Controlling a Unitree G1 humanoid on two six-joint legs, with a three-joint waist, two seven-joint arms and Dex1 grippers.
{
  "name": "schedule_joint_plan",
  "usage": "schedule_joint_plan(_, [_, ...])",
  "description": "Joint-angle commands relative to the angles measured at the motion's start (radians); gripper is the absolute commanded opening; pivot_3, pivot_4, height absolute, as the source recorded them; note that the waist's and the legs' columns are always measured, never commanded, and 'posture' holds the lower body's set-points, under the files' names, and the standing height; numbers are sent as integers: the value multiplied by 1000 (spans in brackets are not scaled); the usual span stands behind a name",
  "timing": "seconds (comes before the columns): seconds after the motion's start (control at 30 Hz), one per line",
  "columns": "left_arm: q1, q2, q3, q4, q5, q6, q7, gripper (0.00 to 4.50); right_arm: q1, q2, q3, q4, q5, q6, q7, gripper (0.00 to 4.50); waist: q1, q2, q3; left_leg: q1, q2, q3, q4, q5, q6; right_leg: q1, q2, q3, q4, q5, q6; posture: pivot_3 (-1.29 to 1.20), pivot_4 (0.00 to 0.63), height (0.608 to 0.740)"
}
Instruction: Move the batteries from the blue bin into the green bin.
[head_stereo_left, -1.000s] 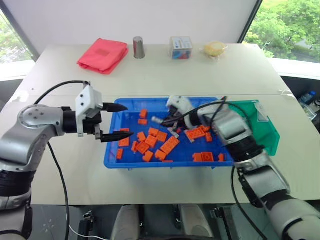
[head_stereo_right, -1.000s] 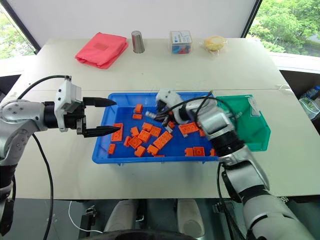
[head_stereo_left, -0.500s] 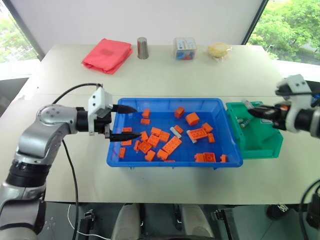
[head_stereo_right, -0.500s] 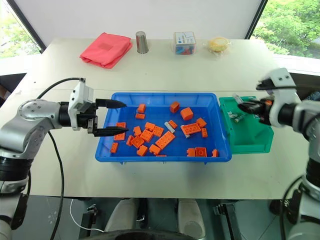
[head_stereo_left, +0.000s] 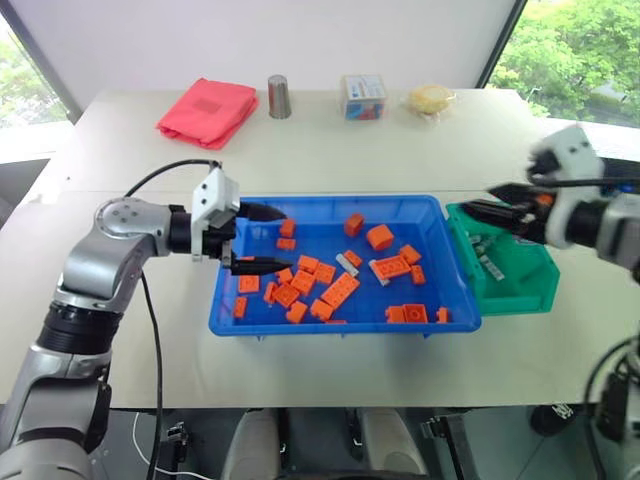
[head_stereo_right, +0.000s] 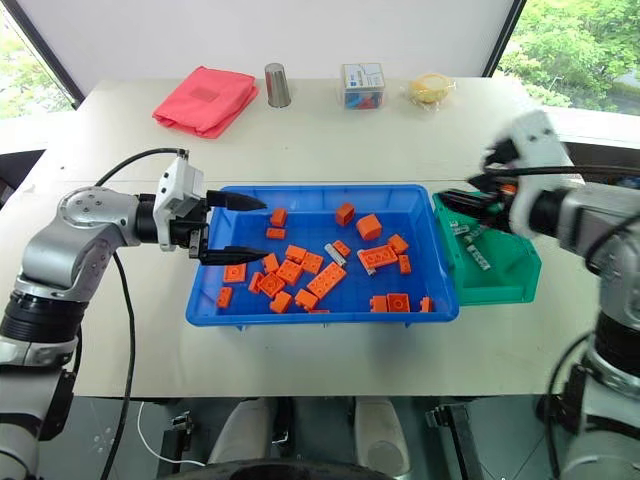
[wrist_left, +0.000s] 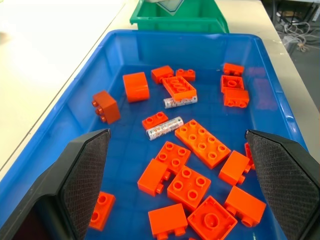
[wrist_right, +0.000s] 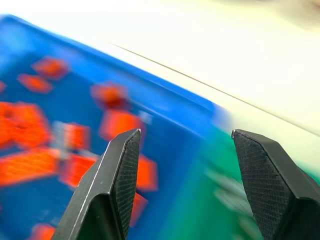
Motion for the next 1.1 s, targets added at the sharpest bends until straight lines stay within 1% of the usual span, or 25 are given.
schedule_joint_plan(0.03, [12,19,39,-49,-10,5,13,4500,-35,130,91,-22,43,20,-60,2952,1,0,0,0,0,0,0,0,0,0,0,0,0,0,0,0,150,736])
schedule_joint_plan(0.1, [24,31,49,-64,-14,12,17,4500,-27,199,137,-13,47,26,-93,2952,5,0,0,-2,0,0,0,0,0,-1,-1,0,0,0,0,0,150,736])
schedule_joint_plan(0.23, [45,53,70,-92,-22,28,29,4500,-1,264,191,16,40,15,-143,2952,9,0,0,-4,-1,0,2,0,0,-1,-3,-1,0,0,0,0,150,736])
schedule_joint_plan(0.53, [93,81,106,-141,-32,46,55,4500,74,332,207,64,48,5,-209,2952,5,-1,0,-3,-1,0,2,0,0,-1,-2,-2,0,1,1,0,150,736])
schedule_joint_plan(0.87, [93,92,114,-156,-42,60,70,4500,127,323,279,123,36,-62,-211,2952,2,-1,0,-3,-1,0,2,0,0,-1,-1,-2,0,1,1,0,150,736])
schedule_joint_plan(1.1, [87,79,103,-159,-42,63,76,4500,92,304,332,237,-7,-160,-203,2952,2,-1,0,-2,-1,1,2,0,0,0,-1,-2,0,1,1,0,150,736])
